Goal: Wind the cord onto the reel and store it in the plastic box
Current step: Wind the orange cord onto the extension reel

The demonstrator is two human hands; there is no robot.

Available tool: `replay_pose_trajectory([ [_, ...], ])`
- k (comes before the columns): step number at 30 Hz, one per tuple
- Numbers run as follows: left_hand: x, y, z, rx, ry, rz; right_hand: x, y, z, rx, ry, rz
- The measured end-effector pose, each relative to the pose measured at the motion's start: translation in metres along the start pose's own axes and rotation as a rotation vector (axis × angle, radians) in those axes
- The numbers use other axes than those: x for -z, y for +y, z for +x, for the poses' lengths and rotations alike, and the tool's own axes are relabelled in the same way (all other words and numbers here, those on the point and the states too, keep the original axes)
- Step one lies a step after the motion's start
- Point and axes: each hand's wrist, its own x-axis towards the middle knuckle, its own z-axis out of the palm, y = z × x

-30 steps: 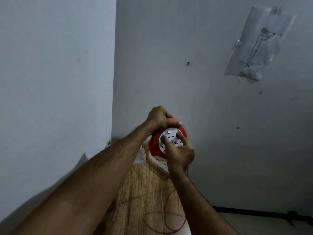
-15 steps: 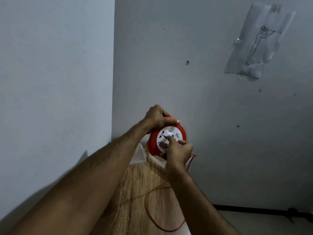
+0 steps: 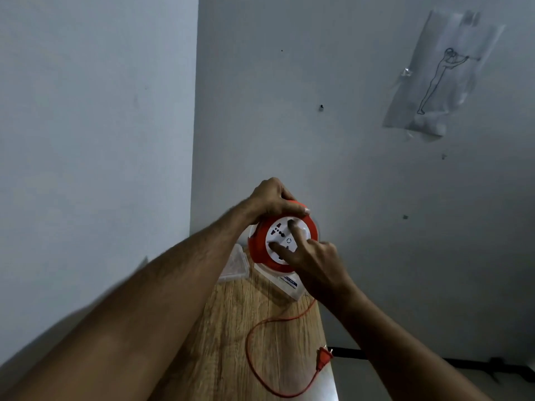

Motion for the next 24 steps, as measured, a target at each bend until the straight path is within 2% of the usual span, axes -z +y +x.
replay_pose_trajectory([
  [5, -0.001, 0.007, -0.002, -0.048, 0.022, 0.114, -0.008, 0.003, 0.006, 0.036, 0.052, -0.024],
  [9, -0.004, 0.009, 0.000, -0.067, 0.069, 0.151, -0.013, -0.001, 0.013, -0.194, 0.170, 0.219],
  [11, -0.005, 0.009, 0.001, -0.073, 0.081, 0.148, -0.016, -0.009, 0.015, -0.416, 0.237, 0.428],
  [15, -0.009, 0.011, 0.002, -0.071, 0.120, 0.098, -0.011, -0.041, 0.027, -1.087, 0.422, 0.857],
  [18, -0.013, 0.010, 0.003, -0.095, 0.146, 0.143, -0.006, -0.057, 0.041, -1.565, 0.443, 1.177],
  [20, -0.017, 0.008, 0.003, -0.095, 0.159, 0.158, 0.000, -0.058, 0.052, -1.913, 0.447, 1.510],
  [22, -0.021, 0.007, 0.002, -0.101, 0.149, 0.184, 0.007, -0.056, 0.062, -2.138, 0.456, 1.849],
  [24, -0.021, 0.008, 0.002, -0.103, 0.129, 0.187, 0.007, -0.050, 0.067, -2.205, 0.514, 2.058],
])
